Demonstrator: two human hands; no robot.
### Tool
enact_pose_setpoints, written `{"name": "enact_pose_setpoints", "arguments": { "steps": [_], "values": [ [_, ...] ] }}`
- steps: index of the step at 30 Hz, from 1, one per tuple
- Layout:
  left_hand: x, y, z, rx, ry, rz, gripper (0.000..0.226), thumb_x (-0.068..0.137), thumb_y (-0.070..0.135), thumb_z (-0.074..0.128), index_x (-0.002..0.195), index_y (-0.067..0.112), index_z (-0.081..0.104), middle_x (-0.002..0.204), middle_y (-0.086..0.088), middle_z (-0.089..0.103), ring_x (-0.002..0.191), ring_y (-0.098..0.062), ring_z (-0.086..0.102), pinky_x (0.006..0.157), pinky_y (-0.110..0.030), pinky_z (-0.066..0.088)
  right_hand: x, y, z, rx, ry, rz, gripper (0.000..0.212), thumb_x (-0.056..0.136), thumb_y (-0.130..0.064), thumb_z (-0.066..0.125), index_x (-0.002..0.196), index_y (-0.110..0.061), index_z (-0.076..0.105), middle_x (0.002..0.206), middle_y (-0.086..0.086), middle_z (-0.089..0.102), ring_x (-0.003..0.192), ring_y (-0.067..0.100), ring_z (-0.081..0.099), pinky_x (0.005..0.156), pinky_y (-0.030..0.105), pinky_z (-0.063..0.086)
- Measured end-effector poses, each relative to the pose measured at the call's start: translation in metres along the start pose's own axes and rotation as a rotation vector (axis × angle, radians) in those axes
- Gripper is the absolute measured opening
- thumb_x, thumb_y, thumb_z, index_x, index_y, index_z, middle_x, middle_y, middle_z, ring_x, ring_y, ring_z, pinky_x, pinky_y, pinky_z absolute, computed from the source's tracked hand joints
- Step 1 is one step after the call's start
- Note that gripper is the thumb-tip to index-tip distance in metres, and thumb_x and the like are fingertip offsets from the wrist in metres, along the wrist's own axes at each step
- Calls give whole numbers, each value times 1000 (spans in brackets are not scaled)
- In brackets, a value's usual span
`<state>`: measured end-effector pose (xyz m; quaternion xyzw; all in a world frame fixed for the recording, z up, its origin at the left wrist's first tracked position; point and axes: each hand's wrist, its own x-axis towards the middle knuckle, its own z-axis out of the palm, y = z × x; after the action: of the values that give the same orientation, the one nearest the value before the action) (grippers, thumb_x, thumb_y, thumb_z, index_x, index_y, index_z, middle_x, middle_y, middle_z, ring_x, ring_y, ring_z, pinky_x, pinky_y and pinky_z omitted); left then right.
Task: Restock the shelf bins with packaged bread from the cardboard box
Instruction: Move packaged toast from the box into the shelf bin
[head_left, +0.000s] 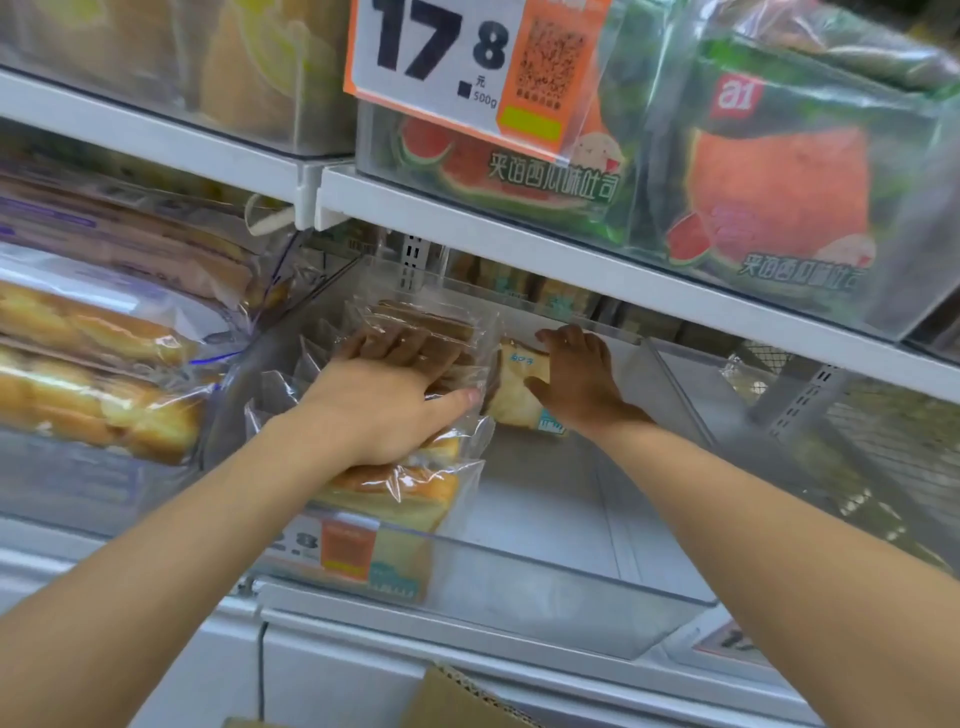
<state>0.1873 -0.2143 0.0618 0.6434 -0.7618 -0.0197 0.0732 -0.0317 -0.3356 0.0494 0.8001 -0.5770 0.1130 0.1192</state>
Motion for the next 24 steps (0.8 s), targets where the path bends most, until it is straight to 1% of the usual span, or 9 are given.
{"name": "enact_pose_setpoints", "arguments": {
  "steps": [4, 6, 8, 11, 14, 17, 20, 22, 24],
  "values": [
    [0, 1, 0, 6, -21, -2, 70, 89, 73, 8, 152, 44, -2, 164, 5, -3, 151, -17, -4, 122, -43, 1, -11, -2, 5, 11, 128, -78, 70, 80, -33, 74, 139, -17, 41, 136, 10, 43, 128, 32, 40, 111, 40, 24],
    [0, 0, -1, 7, -19, -3, 70, 89, 73, 8, 152, 43, -2, 164, 5, -3, 151, -17, -4, 121, -43, 2, -13, -2, 4, -8, 73, -109, 68, 80, -30, 74, 139, -19, 41, 132, 10, 45, 123, 32, 43, 106, 39, 28],
    [0, 1, 0, 13, -16, -9, 71, 89, 73, 9, 152, 43, -1, 164, 5, -2, 151, -18, -3, 121, -44, 2, -13, -3, 2, 20, 8, -90, 72, 80, -31, 75, 141, -21, 39, 135, 10, 44, 126, 32, 40, 109, 38, 26],
    [-2, 2, -3, -1, -20, -12, 72, 89, 75, 13, 153, 43, 2, 164, 5, 0, 151, -18, -1, 121, -44, 3, -22, -7, -8, 128, 33, -19, 73, 82, -28, 72, 145, -21, 36, 148, 12, 34, 138, 32, 28, 116, 37, 18],
    [-7, 5, -13, -54, -17, -34, 77, 85, 80, 20, 152, 41, 21, 161, 1, 22, 147, -23, 23, 118, -44, 19, -46, -13, -30, 235, -22, 14, 68, 86, -25, 69, 146, -22, 36, 149, 8, 35, 138, 28, 29, 114, 36, 26],
    [-25, 21, -32, -47, 107, -58, 64, 91, 70, 33, 135, 29, 53, 131, -5, 61, 119, -27, 55, 98, -42, 41, -83, -19, -56, 341, -55, 8, 58, 86, -25, 67, 140, -18, 45, 139, 12, 47, 126, 31, 44, 104, 37, 40],
    [-56, 56, -43, -133, 294, -16, 33, 94, 49, 52, 108, 23, 65, 107, -4, 67, 102, -27, 59, 83, -39, 48, -132, -19, -80, 358, -43, -26, 42, 88, -27, 66, 125, -10, 57, 121, 13, 59, 111, 31, 55, 93, 40, 47],
    [-84, 85, -41, -219, 317, -3, 17, 91, 39, 58, 92, 22, 64, 93, 1, 64, 93, -24, 60, 75, -36, 47, -170, -17, -93, 413, -8, -39, 29, 87, -22, 66, 113, -10, 62, 109, 11, 62, 100, 29, 59, 87, 41, 48],
    [-111, 113, -32, -259, 269, 0, 13, 90, 35, 60, 86, 23, 62, 87, 3, 64, 88, -24, 62, 68, -33, 43, -212, -13, -101, 463, 8, -14, 20, 84, -16, 63, 104, -13, 64, 99, 6, 64, 92, 26, 60, 83, 40, 50]
  ]
}}
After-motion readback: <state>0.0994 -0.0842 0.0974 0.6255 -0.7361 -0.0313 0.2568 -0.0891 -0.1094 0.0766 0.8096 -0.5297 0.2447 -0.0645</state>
